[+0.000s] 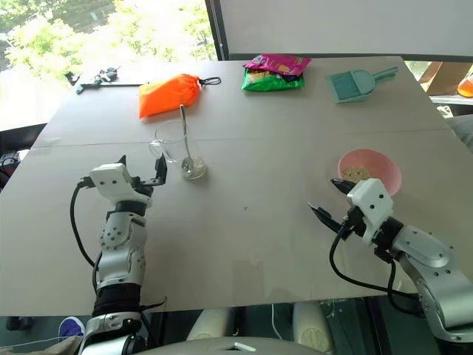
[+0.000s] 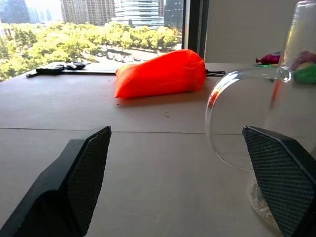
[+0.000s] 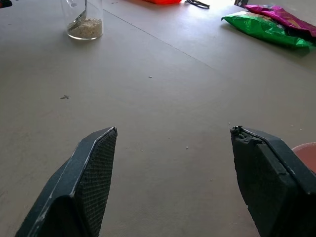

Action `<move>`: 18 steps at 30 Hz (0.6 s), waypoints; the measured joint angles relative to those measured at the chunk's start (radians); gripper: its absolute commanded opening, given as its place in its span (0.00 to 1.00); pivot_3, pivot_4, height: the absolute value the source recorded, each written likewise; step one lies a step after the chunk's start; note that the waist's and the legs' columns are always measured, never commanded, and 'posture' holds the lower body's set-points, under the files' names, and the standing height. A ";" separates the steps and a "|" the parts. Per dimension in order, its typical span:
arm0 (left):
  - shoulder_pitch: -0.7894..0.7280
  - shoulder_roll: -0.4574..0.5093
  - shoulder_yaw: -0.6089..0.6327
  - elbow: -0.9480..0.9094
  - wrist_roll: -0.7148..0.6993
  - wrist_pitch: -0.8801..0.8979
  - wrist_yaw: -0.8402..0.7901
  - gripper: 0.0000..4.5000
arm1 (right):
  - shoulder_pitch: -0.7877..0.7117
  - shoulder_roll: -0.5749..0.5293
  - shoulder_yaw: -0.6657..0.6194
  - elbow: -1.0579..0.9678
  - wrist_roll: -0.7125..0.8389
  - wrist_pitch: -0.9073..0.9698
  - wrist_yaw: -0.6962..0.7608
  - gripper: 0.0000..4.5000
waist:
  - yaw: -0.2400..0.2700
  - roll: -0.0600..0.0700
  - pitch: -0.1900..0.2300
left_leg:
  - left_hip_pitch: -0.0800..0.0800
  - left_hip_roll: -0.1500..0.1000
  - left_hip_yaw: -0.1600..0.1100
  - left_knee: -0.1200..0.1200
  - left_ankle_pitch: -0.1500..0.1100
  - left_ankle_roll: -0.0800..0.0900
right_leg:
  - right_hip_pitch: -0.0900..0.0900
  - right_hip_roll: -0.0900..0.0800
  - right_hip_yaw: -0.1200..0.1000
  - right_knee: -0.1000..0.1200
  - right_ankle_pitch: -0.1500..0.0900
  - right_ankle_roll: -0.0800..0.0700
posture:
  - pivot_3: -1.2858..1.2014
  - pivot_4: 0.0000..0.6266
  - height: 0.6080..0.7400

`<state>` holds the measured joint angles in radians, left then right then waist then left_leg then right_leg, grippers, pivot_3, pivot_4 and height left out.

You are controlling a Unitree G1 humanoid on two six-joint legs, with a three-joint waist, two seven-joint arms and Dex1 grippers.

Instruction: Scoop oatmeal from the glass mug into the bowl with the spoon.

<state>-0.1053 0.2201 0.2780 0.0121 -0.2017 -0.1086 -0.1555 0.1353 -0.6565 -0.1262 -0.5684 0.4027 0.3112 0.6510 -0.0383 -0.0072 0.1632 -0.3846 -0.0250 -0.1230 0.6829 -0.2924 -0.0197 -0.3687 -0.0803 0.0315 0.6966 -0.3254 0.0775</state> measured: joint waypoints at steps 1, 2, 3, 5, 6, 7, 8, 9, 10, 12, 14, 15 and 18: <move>0.035 0.005 -0.007 -0.043 -0.006 0.027 -0.010 0.99 | 0.013 0.000 -0.001 0.003 -0.002 -0.013 0.009 0.83 | 0.001 0.000 0.000 | 0.000 0.000 0.000 0.000 0.000 0.000 | 0.000 0.000 0.000 0.000 0.000 0.000 | 0.52 0.24 1.00; 0.071 0.010 -0.011 -0.096 -0.026 0.070 -0.022 0.99 | 0.034 -0.001 -0.008 0.007 -0.004 -0.026 0.023 0.83 | 0.002 0.000 0.000 | 0.000 0.000 0.000 0.000 0.000 0.000 | 0.000 0.000 0.000 0.000 0.000 0.000 | 0.52 0.24 1.00; 0.108 0.019 -0.013 -0.144 -0.043 0.102 -0.036 0.99 | 0.058 -0.005 -0.020 0.010 -0.004 -0.040 0.035 0.83 | 0.004 0.000 0.000 | 0.000 0.000 0.000 -0.001 0.000 0.000 | 0.000 0.000 0.000 -0.001 0.000 0.000 | 0.52 0.24 1.00; 0.205 0.048 -0.012 -0.256 -0.092 0.174 -0.070 0.99 | 0.131 -0.015 -0.075 0.033 -0.005 -0.067 0.065 0.83 | 0.006 0.000 0.000 | 0.000 0.000 0.000 -0.002 0.000 0.000 | 0.001 0.000 0.000 -0.002 0.000 0.000 | 0.52 0.24 1.00; 0.261 0.073 -0.008 -0.311 -0.123 0.222 -0.092 0.99 | 0.186 -0.023 -0.117 0.060 -0.007 -0.087 0.082 0.83 | 0.009 0.000 0.000 | 0.001 0.000 0.001 -0.002 -0.002 0.003 | 0.001 -0.001 0.001 -0.002 0.000 0.000 | 0.52 0.24 1.00; 0.297 0.091 -0.002 -0.342 -0.145 0.254 -0.110 0.99 | 0.225 -0.026 -0.147 0.083 -0.010 -0.099 0.092 0.83 | 0.012 0.000 0.000 | 0.002 0.000 0.001 -0.002 -0.003 0.004 | 0.002 0.000 0.001 -0.002 0.000 0.000 | 0.52 0.24 1.00; 0.331 0.113 0.007 -0.379 -0.180 0.296 -0.133 0.99 | 0.260 -0.026 -0.180 0.100 -0.010 -0.115 0.107 0.83 | 0.016 0.000 0.000 | 0.003 0.000 0.001 -0.002 -0.003 0.005 | 0.003 0.000 0.001 -0.002 0.000 0.000 | 0.52 0.24 1.00; 0.362 0.135 0.019 -0.412 -0.213 0.327 -0.154 0.99 | 0.290 -0.024 -0.210 0.104 -0.004 -0.123 0.119 0.83 | 0.019 0.000 0.001 | 0.004 0.001 0.001 -0.003 -0.003 0.005 | 0.005 0.000 0.001 -0.002 0.000 0.000 | 0.52 0.24 1.00; 0.397 0.163 0.041 -0.449 -0.247 0.356 -0.178 0.99 | 0.319 -0.024 -0.249 0.108 0.005 -0.128 0.132 0.83 | 0.019 0.000 0.001 | 0.007 0.002 0.001 -0.003 -0.003 0.005 | 0.007 0.001 0.001 -0.002 0.000 -0.001 | 0.52 0.24 1.00; 0.460 0.214 0.100 -0.514 -0.321 0.407 -0.224 0.99 | 0.352 -0.026 -0.315 0.126 0.014 -0.152 0.158 0.83 | 0.019 0.001 0.001 | 0.009 0.003 0.002 -0.005 -0.003 0.005 | 0.008 0.001 0.003 -0.002 -0.001 -0.001 | 0.52 0.24 1.00; 0.530 0.261 0.155 -0.556 -0.389 0.446 -0.283 0.99 | 0.373 -0.040 -0.361 0.161 0.017 -0.175 0.200 0.83 | 0.019 0.001 0.001 | 0.010 0.003 0.005 -0.005 -0.003 0.005 | 0.009 0.002 0.005 -0.002 -0.001 -0.001 | 0.52 0.24 1.00; 0.547 0.272 0.169 -0.563 -0.402 0.454 -0.297 0.99 | 0.377 -0.048 -0.373 0.171 0.019 -0.180 0.209 0.83 | 0.019 0.001 0.000 | 0.010 0.003 0.006 -0.005 -0.003 0.005 | 0.009 0.002 0.006 -0.003 -0.001 -0.001 | 0.52 0.24 1.00; 0.589 0.298 0.238 -0.565 -0.454 0.484 -0.340 0.99 | 0.368 -0.067 -0.416 0.203 0.054 -0.180 0.252 0.83 | 0.022 0.001 0.001 | 0.011 0.003 0.008 -0.005 -0.003 0.005 | 0.009 0.002 0.007 -0.003 -0.001 -0.001 | 0.52 0.24 1.00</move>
